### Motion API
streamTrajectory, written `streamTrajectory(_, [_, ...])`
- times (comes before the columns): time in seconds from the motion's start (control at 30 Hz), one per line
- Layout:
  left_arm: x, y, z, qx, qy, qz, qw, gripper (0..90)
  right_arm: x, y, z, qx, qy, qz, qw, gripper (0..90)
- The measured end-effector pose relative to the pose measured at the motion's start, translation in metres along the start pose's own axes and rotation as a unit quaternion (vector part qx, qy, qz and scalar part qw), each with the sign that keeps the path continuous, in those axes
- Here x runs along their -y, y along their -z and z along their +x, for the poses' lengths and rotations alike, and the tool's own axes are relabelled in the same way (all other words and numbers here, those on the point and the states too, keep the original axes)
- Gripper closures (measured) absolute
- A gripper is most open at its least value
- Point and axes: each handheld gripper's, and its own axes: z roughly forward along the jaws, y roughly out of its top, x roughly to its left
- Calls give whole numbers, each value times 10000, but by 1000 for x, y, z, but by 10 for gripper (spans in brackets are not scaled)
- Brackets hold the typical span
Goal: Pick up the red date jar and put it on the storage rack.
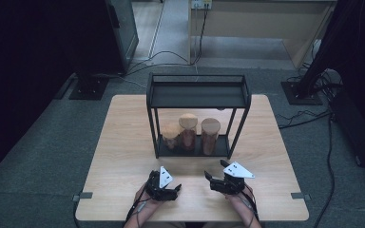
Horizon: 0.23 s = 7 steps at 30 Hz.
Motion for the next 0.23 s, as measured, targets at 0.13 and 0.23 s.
streamTrajectory(0.13, [0,0,0,1,2,1,10000,217,1,-2,1,-16,37,42,10000,200])
streamTrajectory(0.23, [0,0,0,0,-1,0,10000,217,1,-3,1,-17,34,66,10000,200])
